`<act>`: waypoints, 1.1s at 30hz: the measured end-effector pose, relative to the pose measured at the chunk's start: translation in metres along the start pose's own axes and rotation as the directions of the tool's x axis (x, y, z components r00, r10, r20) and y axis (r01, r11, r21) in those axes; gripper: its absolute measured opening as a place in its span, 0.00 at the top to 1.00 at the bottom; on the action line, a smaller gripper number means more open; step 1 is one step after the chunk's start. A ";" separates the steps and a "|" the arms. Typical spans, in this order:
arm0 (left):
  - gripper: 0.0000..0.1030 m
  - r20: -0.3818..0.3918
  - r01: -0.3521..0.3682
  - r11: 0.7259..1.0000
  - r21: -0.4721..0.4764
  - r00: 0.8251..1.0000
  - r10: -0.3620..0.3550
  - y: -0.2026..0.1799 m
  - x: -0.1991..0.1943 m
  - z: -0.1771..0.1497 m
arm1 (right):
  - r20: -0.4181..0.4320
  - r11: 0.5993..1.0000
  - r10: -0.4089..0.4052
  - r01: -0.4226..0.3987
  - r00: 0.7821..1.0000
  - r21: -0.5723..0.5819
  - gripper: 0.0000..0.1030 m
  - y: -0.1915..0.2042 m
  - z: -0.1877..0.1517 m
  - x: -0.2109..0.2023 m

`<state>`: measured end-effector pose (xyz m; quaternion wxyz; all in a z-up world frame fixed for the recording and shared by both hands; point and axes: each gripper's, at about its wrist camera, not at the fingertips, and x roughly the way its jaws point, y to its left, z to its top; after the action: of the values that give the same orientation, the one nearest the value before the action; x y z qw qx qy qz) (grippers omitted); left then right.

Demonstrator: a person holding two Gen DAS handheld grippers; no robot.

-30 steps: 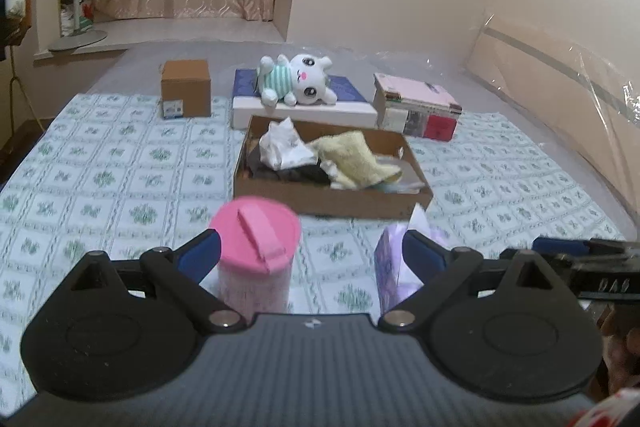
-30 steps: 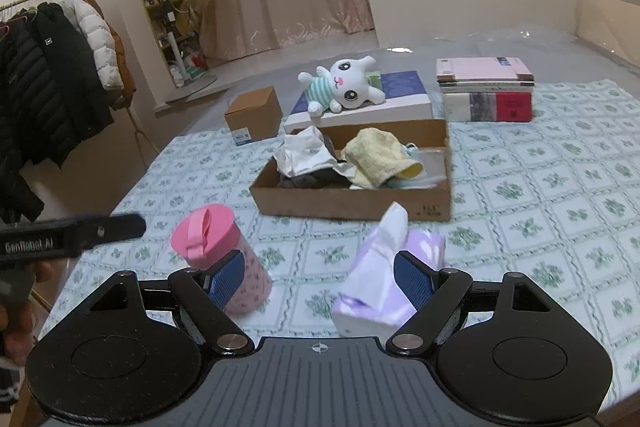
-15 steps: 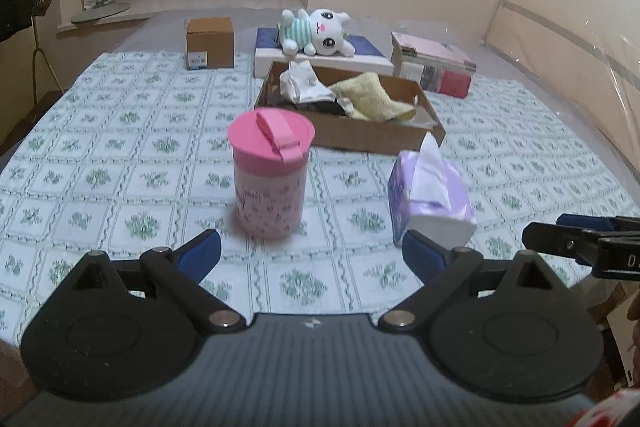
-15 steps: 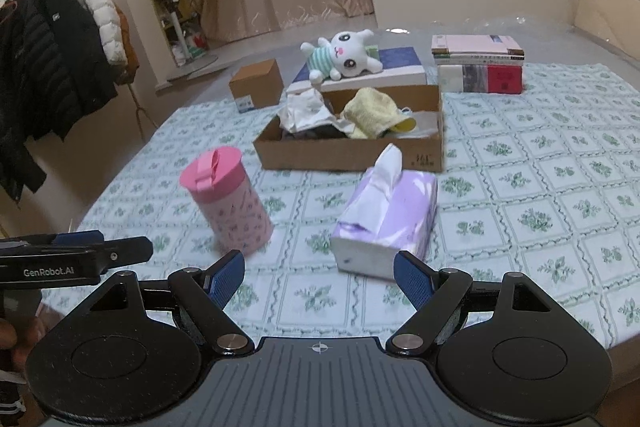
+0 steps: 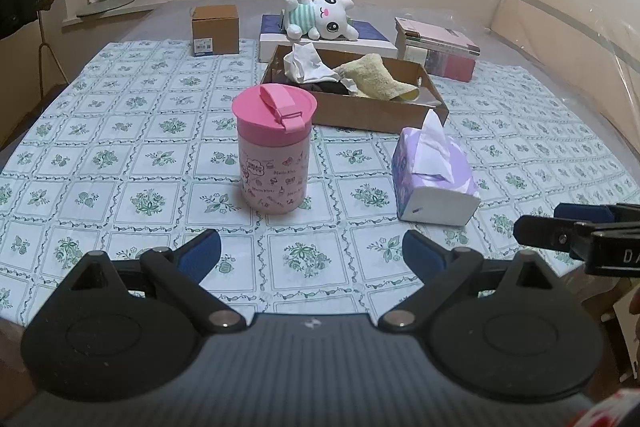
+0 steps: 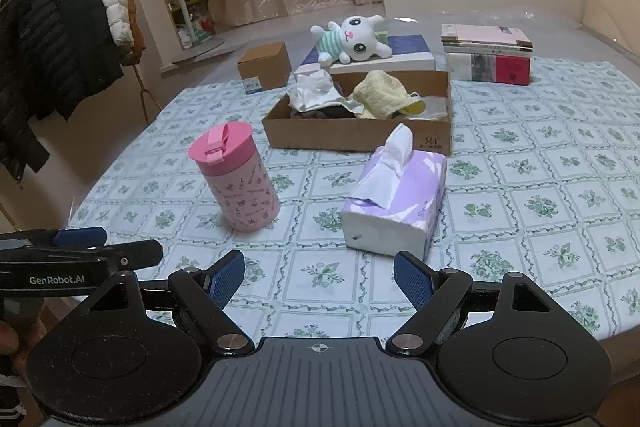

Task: Organize soft objects

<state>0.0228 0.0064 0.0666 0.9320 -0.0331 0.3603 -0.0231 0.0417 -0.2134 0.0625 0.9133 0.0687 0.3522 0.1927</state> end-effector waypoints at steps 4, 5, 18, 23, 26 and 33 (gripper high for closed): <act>0.07 0.002 0.000 1.000 0.001 1.000 0.000 0.000 -0.001 0.000 | 0.005 1.000 -0.004 0.004 1.000 -0.012 0.21 0.003 0.000 0.000; 0.07 0.004 0.000 1.000 0.003 1.000 0.000 0.000 -0.002 0.000 | 0.004 1.000 -0.004 0.005 1.000 -0.014 0.21 0.003 0.000 0.000; 0.06 0.002 0.002 1.000 0.005 1.000 -0.002 -0.002 -0.004 -0.002 | 0.000 1.000 -0.007 0.007 1.000 -0.024 0.21 0.007 -0.002 0.003; 0.07 -0.001 0.003 1.000 0.006 1.000 -0.003 -0.003 -0.004 -0.004 | 0.001 1.000 -0.008 0.008 1.000 -0.021 0.21 0.007 -0.002 0.003; 0.07 0.000 0.003 1.000 0.007 1.000 -0.003 -0.003 -0.004 -0.004 | 0.002 1.000 -0.009 0.009 1.000 -0.020 0.21 0.006 -0.002 0.003; 0.06 0.000 0.006 1.000 0.011 1.000 -0.006 -0.006 -0.003 -0.005 | 0.006 1.000 -0.011 0.012 1.000 -0.017 0.21 0.003 -0.003 0.002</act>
<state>0.0168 0.0005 0.0654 0.9321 -0.0292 0.3599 -0.0278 0.0402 -0.2094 0.0599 0.9159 0.0595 0.3483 0.1902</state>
